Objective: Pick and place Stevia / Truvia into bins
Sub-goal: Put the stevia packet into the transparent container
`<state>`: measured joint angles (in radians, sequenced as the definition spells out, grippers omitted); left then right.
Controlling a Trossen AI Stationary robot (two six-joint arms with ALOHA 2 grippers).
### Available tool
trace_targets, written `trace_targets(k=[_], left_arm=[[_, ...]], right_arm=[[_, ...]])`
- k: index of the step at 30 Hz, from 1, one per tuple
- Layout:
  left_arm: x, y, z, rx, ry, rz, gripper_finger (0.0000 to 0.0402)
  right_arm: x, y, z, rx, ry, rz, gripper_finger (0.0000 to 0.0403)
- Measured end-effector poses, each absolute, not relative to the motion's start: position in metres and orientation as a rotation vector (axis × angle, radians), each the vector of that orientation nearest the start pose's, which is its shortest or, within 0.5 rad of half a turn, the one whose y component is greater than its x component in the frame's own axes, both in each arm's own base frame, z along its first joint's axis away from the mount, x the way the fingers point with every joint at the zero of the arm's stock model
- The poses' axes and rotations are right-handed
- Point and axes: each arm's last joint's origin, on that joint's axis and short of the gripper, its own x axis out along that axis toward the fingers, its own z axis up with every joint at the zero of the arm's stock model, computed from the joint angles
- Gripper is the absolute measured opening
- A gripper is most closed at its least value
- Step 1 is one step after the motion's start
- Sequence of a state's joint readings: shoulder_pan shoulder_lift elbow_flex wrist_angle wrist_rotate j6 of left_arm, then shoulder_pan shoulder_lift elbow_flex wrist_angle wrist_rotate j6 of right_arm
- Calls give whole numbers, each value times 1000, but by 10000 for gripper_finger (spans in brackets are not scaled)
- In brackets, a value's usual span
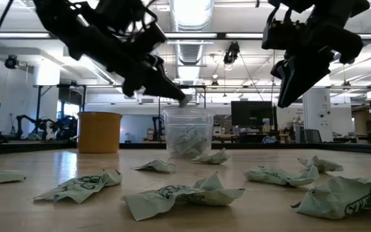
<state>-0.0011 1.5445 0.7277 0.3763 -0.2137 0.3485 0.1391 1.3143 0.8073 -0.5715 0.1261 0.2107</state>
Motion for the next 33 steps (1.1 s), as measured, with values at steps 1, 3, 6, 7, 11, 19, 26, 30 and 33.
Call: trace_targets(k=[1,3,6,7,11,19,26,30,33], left_arm=[[314,8,187,387,478,136,0],[320,12,183,386,495,146,0],[325,15,180,391,507,161,0],[326,15,180,396,509,165,3],[327,15,181,421,522,164,37],[318,12,198,387,513,170,149],[291,-10,221,314,560,112,184],[274,-30,235,288,562,53,185],[261,-45,243,279,567,-2,185]], right_arm=[[239,30,207,47,1059,-100,68],[238,31,206,47,1063,-99,68],[238,31,205,63,1065,-111,68],[238,31,205,65,1065,-112,68],[237,32,203,82,1069,-120,68],[241,42,192,138,1014,-23,68],[253,56,171,4,881,217,68],[263,58,162,-77,815,253,68],[273,60,155,-133,783,279,68]])
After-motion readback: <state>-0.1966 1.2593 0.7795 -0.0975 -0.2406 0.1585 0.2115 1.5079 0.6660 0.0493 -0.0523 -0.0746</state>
